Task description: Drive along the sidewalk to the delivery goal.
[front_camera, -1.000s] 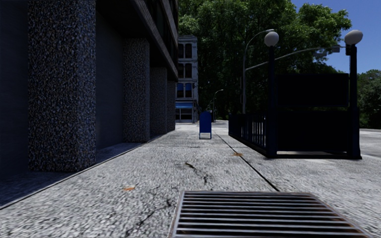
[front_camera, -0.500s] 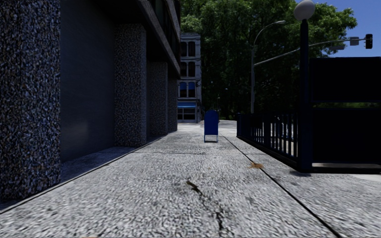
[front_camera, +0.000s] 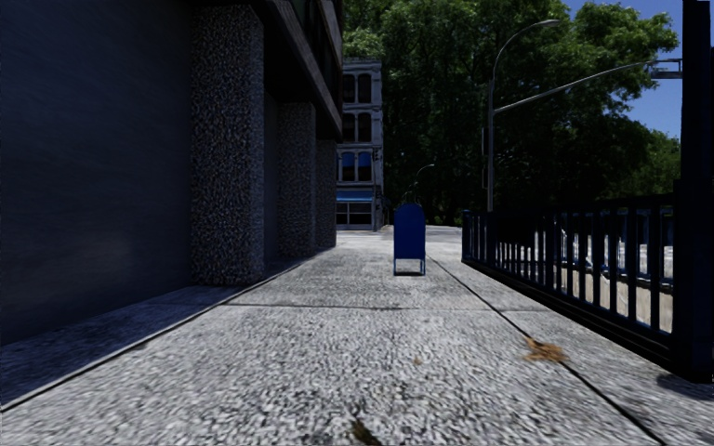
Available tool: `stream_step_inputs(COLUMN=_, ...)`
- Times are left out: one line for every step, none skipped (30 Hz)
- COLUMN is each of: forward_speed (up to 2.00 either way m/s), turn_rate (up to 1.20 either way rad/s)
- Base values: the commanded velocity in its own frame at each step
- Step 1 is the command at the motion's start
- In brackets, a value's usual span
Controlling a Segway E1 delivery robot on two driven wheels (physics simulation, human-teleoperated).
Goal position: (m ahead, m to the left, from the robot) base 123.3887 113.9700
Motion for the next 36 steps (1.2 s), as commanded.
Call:
stream_step_inputs(forward_speed=2.0, turn_rate=0.0)
stream_step_inputs(forward_speed=2.0, turn_rate=0.0)
stream_step_inputs(forward_speed=2.0, turn_rate=0.0)
stream_step_inputs(forward_speed=2.0, turn_rate=0.0)
stream_step_inputs(forward_speed=2.0, turn_rate=0.0)
stream_step_inputs(forward_speed=2.0, turn_rate=0.0)
stream_step_inputs(forward_speed=2.0, turn_rate=0.0)
stream_step_inputs(forward_speed=2.0, turn_rate=0.0)
stream_step_inputs(forward_speed=2.0, turn_rate=0.0)
stream_step_inputs(forward_speed=2.0, turn_rate=0.0)
stream_step_inputs(forward_speed=2.0, turn_rate=0.0)
stream_step_inputs(forward_speed=2.0, turn_rate=0.0)
stream_step_inputs(forward_speed=2.0, turn_rate=0.0)
stream_step_inputs(forward_speed=2.0, turn_rate=0.0)
stream_step_inputs(forward_speed=2.0, turn_rate=0.0)
stream_step_inputs(forward_speed=2.0, turn_rate=0.0)
stream_step_inputs(forward_speed=2.0, turn_rate=0.0)
stream_step_inputs(forward_speed=2.0, turn_rate=0.0)
stream_step_inputs(forward_speed=2.0, turn_rate=0.0)
stream_step_inputs(forward_speed=2.0, turn_rate=0.0)
stream_step_inputs(forward_speed=2.0, turn_rate=0.0)
stream_step_inputs(forward_speed=2.0, turn_rate=0.0)
stream_step_inputs(forward_speed=2.0, turn_rate=0.0)
stream_step_inputs(forward_speed=2.0, turn_rate=0.0)
stream_step_inputs(forward_speed=2.0, turn_rate=0.0)
stream_step_inputs(forward_speed=2.0, turn_rate=0.0)
stream_step_inputs(forward_speed=2.0, turn_rate=0.0)
stream_step_inputs(forward_speed=2.0, turn_rate=0.0)
stream_step_inputs(forward_speed=2.0, turn_rate=0.0)
stream_step_inputs(forward_speed=2.0, turn_rate=0.0)
stream_step_inputs(forward_speed=2.0, turn_rate=0.0)
stream_step_inputs(forward_speed=2.0, turn_rate=0.0)
stream_step_inputs(forward_speed=2.0, turn_rate=0.0)
stream_step_inputs(forward_speed=2.0, turn_rate=0.0)
stream_step_inputs(forward_speed=2.0, turn_rate=0.0)
stream_step_inputs(forward_speed=2.0, turn_rate=0.0)
